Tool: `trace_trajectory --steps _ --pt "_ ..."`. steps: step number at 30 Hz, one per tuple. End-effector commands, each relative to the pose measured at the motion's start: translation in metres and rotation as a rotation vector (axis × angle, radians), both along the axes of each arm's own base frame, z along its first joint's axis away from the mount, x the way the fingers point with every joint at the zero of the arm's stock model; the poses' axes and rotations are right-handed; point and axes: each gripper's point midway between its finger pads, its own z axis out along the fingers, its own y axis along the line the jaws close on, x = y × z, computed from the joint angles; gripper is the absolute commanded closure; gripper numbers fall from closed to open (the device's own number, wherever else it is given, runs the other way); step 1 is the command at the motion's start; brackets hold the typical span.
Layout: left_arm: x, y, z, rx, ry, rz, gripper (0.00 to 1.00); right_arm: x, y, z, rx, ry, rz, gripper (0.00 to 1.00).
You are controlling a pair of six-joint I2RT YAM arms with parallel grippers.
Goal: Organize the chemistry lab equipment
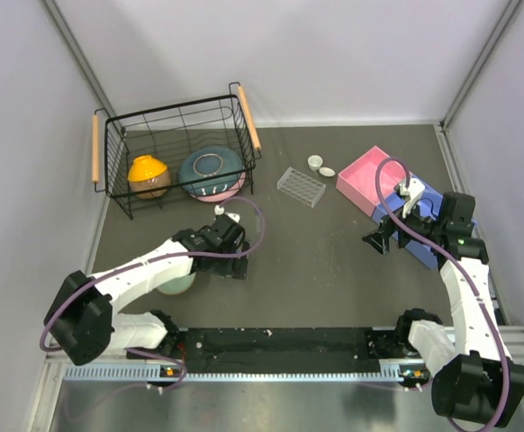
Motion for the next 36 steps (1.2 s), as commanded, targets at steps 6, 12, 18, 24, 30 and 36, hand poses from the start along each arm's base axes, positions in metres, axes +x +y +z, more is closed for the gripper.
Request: trace_trajectory --steps 6,12,18,24,30,36 --pt "0.008 -0.003 0.002 0.011 -0.006 -0.015 0.01 0.009 -0.006 0.000 -0.029 -0.034 -0.007 0.01" --pt "0.004 -0.002 -0.008 0.031 0.032 -0.022 0.01 0.009 -0.007 -0.001 -0.031 -0.030 -0.009 0.01" --pt "0.003 -0.003 -0.011 0.030 0.041 -0.026 0.01 0.010 -0.008 -0.003 -0.035 -0.024 -0.012 0.01" --pt "0.002 -0.004 -0.014 0.032 0.048 -0.027 0.01 0.011 -0.008 -0.004 -0.037 -0.021 -0.010 0.01" --pt "0.001 -0.005 -0.016 0.027 0.054 -0.030 0.01 0.011 -0.008 -0.005 -0.037 -0.018 -0.010 0.01" --pt "0.001 -0.006 -0.018 0.025 0.058 -0.033 0.01 0.011 -0.008 -0.006 -0.039 -0.017 -0.010 0.01"
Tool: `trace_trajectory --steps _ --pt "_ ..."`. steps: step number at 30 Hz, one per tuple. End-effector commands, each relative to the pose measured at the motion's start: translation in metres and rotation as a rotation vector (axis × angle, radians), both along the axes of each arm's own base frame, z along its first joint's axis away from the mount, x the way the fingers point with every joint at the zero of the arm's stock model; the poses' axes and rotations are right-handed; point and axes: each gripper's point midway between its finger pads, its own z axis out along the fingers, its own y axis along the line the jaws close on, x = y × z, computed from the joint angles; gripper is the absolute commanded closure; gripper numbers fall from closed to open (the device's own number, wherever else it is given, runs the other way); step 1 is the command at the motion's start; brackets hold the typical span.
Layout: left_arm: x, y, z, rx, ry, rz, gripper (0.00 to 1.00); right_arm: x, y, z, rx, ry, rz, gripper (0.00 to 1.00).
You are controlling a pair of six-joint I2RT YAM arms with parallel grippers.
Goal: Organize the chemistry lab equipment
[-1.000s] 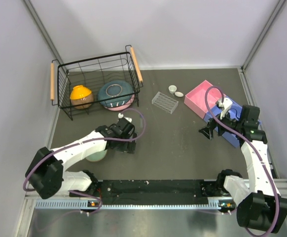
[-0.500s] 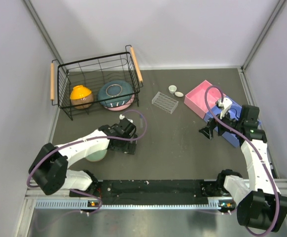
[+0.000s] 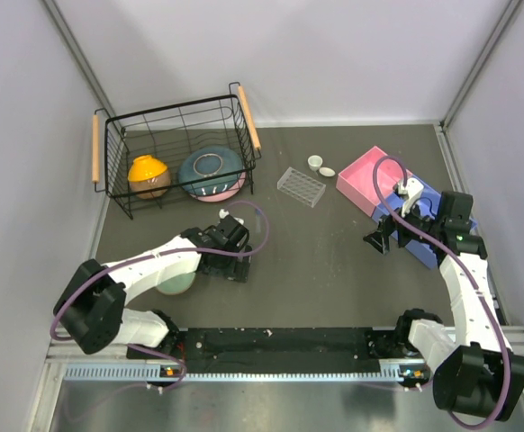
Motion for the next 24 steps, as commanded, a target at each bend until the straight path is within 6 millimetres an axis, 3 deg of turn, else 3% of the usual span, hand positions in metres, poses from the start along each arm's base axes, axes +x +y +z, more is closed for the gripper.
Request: trace_trajectory --steps 1,24 --pt "0.0069 -0.0056 0.0020 -0.018 -0.017 -0.009 0.01 0.0061 -0.0021 0.0049 -0.012 -0.047 0.011 0.01" --pt "0.0074 -0.0056 0.0014 -0.023 -0.027 -0.010 0.01 0.0068 -0.0035 0.0028 -0.019 -0.044 0.007 0.01"
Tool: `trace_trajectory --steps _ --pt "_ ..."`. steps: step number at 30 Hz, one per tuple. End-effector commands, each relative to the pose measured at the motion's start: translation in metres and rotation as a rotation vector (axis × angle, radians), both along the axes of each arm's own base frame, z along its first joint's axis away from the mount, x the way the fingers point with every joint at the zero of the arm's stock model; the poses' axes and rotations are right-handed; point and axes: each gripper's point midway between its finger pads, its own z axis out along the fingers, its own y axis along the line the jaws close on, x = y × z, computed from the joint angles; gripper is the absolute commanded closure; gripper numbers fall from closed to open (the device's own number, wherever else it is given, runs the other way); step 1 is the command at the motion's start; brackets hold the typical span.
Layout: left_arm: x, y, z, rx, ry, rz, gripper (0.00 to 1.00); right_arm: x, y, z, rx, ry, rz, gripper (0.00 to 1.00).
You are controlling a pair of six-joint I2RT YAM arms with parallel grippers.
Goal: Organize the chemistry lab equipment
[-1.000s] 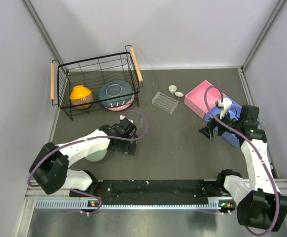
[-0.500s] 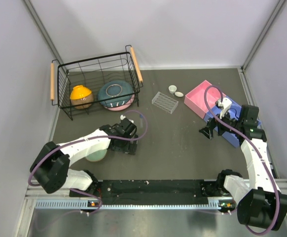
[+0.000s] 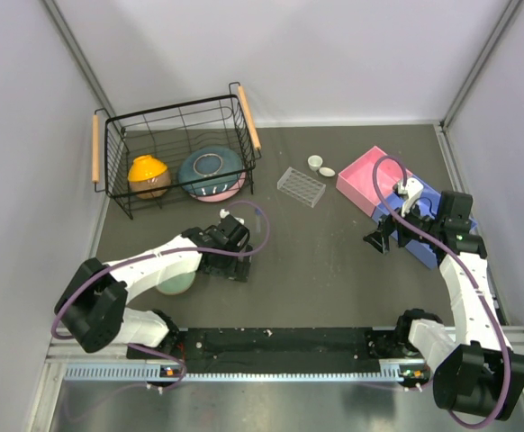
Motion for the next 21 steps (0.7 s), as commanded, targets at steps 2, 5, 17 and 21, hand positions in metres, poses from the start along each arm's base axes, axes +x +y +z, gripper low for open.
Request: trace_trajectory --steps 2,5,17,21 --pt "0.006 -0.003 0.001 -0.012 -0.021 -0.012 0.01 0.006 -0.003 0.004 -0.017 -0.049 0.010 0.01" --pt "0.007 -0.004 -0.002 -0.009 -0.018 -0.012 0.02 0.006 -0.003 0.005 -0.017 -0.050 0.010 0.01" --pt "0.026 -0.003 -0.011 0.070 -0.011 -0.026 0.24 0.006 -0.003 0.004 -0.017 -0.050 0.012 0.01" --pt "0.029 0.000 -0.013 0.113 0.001 -0.038 0.34 0.006 -0.003 0.005 -0.019 -0.052 0.011 0.01"
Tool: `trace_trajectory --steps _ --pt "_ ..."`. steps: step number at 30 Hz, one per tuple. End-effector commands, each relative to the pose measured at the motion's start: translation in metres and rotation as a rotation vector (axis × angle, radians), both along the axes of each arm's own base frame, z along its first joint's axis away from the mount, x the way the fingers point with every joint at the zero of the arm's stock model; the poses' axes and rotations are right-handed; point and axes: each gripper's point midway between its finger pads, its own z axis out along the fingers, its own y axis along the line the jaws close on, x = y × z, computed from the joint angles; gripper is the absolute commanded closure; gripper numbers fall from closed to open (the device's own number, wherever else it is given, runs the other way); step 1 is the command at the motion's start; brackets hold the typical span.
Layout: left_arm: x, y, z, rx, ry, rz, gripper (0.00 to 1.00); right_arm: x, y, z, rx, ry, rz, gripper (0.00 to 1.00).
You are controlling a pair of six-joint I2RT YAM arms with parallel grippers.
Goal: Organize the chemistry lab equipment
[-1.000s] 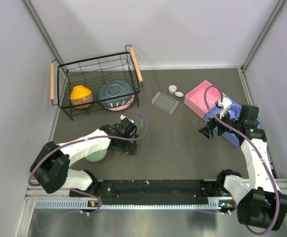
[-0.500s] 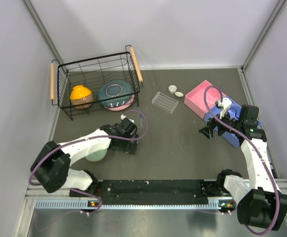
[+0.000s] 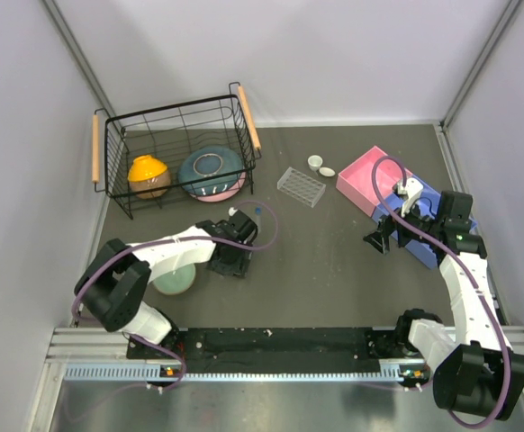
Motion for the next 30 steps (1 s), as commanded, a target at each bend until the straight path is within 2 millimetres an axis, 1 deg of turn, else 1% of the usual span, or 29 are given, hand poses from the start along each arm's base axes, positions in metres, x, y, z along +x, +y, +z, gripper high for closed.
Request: trace_trajectory --steps 1,4,5,7,8,14,15,18,19,24,26,30 --pt "0.017 0.003 0.003 0.056 -0.037 -0.017 0.37 0.006 -0.003 0.005 -0.013 -0.046 0.007 0.01" --pt "0.017 0.005 0.000 0.077 -0.027 -0.021 0.40 0.006 -0.003 0.004 -0.012 -0.043 0.007 0.01" --pt "0.016 0.006 0.000 0.082 -0.024 -0.021 0.44 0.006 -0.002 0.005 -0.012 -0.045 0.009 0.01" --pt "0.015 0.007 -0.002 0.084 -0.015 -0.023 0.46 0.006 -0.003 0.004 -0.014 -0.044 0.008 0.01" --pt "0.014 0.007 -0.002 0.083 -0.012 -0.023 0.49 0.006 -0.003 0.004 -0.014 -0.042 0.009 0.01" --pt "0.009 0.008 -0.006 0.082 0.008 -0.022 0.60 0.007 -0.003 0.003 -0.013 -0.041 0.008 0.01" --pt "0.009 0.007 -0.006 0.080 0.007 -0.023 0.66 0.007 -0.003 0.003 -0.014 -0.041 0.007 0.01" --pt "0.008 0.006 -0.007 0.075 0.012 -0.026 0.73 0.007 -0.003 0.003 -0.014 -0.041 0.007 0.01" --pt "0.008 0.006 -0.007 0.075 0.013 -0.023 0.74 0.007 -0.003 0.004 -0.014 -0.043 0.008 0.01" --pt "0.008 0.005 -0.006 0.066 0.012 -0.023 0.76 0.007 -0.003 0.004 -0.015 -0.042 0.007 0.01" --pt "0.007 0.005 -0.005 0.061 0.012 -0.022 0.80 0.007 -0.003 0.003 -0.017 -0.043 0.006 0.01" --pt "0.006 0.003 0.001 0.037 -0.001 -0.020 0.84 0.007 -0.003 0.004 -0.018 -0.044 0.008 0.01"
